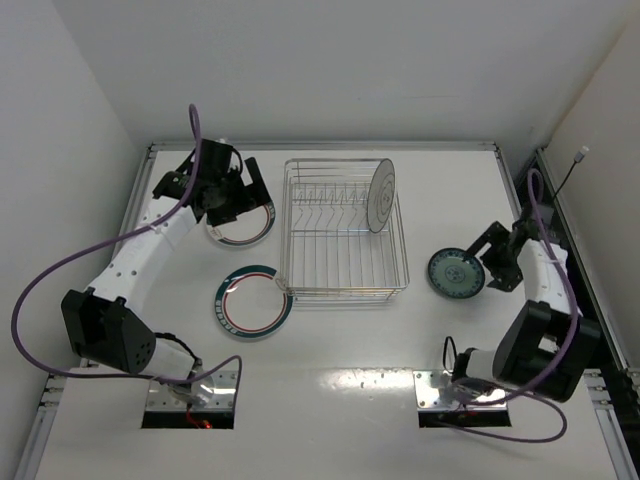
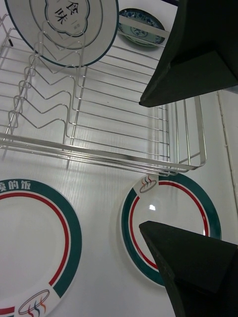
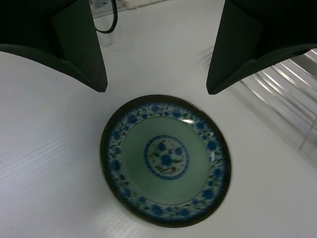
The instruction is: Load the plates into the dish rack
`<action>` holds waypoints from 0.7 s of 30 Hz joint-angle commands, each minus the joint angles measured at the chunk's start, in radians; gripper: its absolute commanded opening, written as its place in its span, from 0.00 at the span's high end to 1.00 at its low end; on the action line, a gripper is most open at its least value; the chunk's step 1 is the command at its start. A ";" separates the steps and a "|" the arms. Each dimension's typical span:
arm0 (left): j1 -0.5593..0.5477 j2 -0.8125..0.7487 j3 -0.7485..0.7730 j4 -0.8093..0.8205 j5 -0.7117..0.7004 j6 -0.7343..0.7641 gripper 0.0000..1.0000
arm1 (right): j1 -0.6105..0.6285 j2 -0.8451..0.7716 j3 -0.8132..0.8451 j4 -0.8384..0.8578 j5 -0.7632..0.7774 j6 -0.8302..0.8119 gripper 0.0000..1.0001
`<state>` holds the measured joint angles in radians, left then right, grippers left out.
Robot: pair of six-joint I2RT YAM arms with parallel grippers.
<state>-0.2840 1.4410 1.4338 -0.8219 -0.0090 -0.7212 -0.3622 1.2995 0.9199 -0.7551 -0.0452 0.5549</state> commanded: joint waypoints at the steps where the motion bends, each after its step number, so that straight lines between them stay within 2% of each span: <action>1: 0.006 -0.051 -0.007 0.013 0.032 -0.021 0.00 | -0.136 0.055 -0.084 0.108 -0.189 0.053 0.21; 6: 0.006 -0.074 -0.036 0.013 0.032 -0.021 0.00 | -0.250 0.118 -0.075 0.102 -0.194 0.004 0.20; 11: 0.006 -0.074 -0.027 0.023 0.032 -0.021 0.00 | -0.293 0.204 -0.111 0.148 -0.260 -0.006 0.20; 14: 0.006 -0.065 -0.016 0.023 0.032 -0.021 0.00 | -0.302 0.245 -0.130 0.174 -0.284 -0.015 0.24; 19: 0.006 -0.065 -0.016 0.023 0.032 -0.021 0.00 | -0.293 0.340 -0.130 0.201 -0.326 -0.033 0.43; 21: 0.006 -0.065 -0.016 0.023 0.023 -0.021 0.00 | -0.284 0.354 -0.098 0.201 -0.326 -0.033 0.44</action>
<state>-0.2844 1.4029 1.4006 -0.8211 0.0124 -0.7387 -0.6544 1.6360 0.7895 -0.5976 -0.3267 0.5388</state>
